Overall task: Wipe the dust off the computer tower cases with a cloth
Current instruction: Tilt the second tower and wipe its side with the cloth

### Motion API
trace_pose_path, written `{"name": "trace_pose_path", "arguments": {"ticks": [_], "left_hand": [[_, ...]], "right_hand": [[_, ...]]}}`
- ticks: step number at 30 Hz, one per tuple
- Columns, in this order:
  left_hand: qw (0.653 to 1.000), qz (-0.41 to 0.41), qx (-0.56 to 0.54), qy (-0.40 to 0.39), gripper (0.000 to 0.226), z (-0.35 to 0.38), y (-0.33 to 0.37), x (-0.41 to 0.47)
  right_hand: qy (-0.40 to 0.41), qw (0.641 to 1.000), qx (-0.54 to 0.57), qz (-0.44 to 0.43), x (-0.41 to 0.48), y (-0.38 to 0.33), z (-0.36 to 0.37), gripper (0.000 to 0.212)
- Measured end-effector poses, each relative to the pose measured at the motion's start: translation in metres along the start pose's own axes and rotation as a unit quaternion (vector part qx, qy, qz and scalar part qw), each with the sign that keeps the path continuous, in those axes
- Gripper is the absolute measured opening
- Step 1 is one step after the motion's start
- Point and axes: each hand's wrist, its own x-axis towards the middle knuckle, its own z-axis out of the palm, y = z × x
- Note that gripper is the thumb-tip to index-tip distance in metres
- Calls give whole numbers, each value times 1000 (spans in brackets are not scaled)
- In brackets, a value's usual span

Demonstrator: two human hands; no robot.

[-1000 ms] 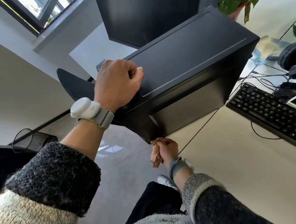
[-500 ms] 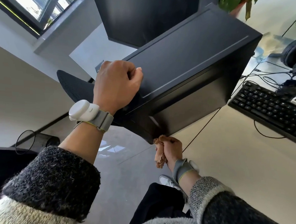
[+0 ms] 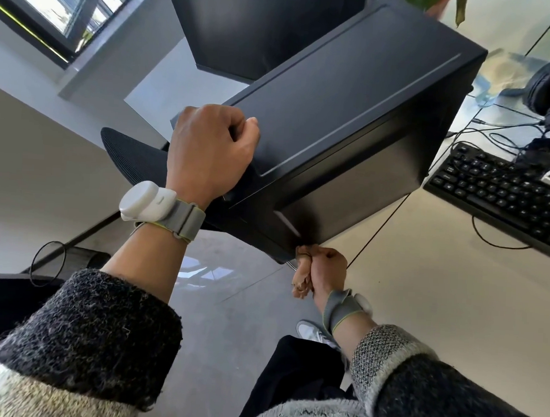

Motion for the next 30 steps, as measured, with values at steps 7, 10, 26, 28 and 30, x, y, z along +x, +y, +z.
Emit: {"name": "trace_pose_path", "arguments": {"ticks": [7,10,26,28,30], "left_hand": [[1000,-4,-11,1,47,0,-1,0],[1000,-6,-11,7,50,-1,0,-1],[1000,7,-25,13,50,-2,0,-2],[1000,9,-21,17,50,-1,0,0],[1000,13,-21,16,50,0,-1,-1]], "right_hand": [[-30,999,24,-9,-18,-11,3,19],[-20,999,32,-3,-12,-11,1,26],[2,993,4,-118,-11,-28,-10,10],[5,990,1,-142,-12,-28,-10,12],[1,990,-26,-139,-6,-23,-11,21]]}}
